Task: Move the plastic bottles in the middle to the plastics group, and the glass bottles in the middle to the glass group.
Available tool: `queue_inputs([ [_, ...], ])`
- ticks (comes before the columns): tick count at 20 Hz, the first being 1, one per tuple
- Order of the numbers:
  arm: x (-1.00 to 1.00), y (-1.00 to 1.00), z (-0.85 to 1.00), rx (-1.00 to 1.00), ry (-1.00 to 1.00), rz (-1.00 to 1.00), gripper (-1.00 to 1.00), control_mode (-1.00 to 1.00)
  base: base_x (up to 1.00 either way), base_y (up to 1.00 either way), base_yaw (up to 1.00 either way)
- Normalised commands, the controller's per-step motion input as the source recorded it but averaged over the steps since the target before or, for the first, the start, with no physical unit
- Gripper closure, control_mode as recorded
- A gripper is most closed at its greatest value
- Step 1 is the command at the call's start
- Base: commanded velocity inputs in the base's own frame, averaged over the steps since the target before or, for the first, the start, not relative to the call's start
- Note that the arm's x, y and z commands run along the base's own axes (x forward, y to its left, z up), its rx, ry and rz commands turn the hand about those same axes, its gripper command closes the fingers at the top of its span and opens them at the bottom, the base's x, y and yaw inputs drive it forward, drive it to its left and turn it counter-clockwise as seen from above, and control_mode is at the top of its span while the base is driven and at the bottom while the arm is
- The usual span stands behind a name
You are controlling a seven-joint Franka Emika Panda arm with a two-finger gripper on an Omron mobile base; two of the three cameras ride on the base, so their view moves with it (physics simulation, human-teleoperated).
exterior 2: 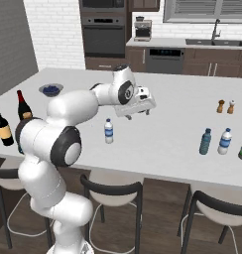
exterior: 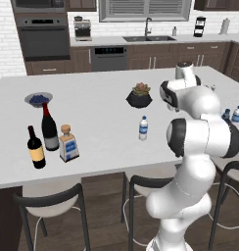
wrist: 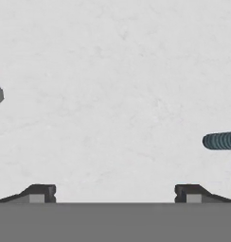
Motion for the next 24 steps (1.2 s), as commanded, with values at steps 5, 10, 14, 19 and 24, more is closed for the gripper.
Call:
queue_inputs([
  [5, -0.03, 0.73, 0.0, 0.12, -0.39, 0.0, -1.0, -1.0, 0.0, 0.0, 0.0],
  [10, 0.11, 0.37, 0.0, 0.15, -0.23, 0.01, -1.0, -1.0, 0.0, 0.0, 0.0],
  [14, 0.26, 0.3, 0.0, 0.06, 0.0, 0.0, -1.0, -1.0, 0.0, 0.0, 0.0],
  [19, 0.16, 0.39, 0.24, 0.08, 0.0, 0.0, -1.0, -1.0, 0.0, 0.0, 0.0],
  [24, 0.1, 0.41, 0.17, 0.03, 0.09, 0.0, -1.0, -1.0, 0.0, 0.0, 0.0],
])
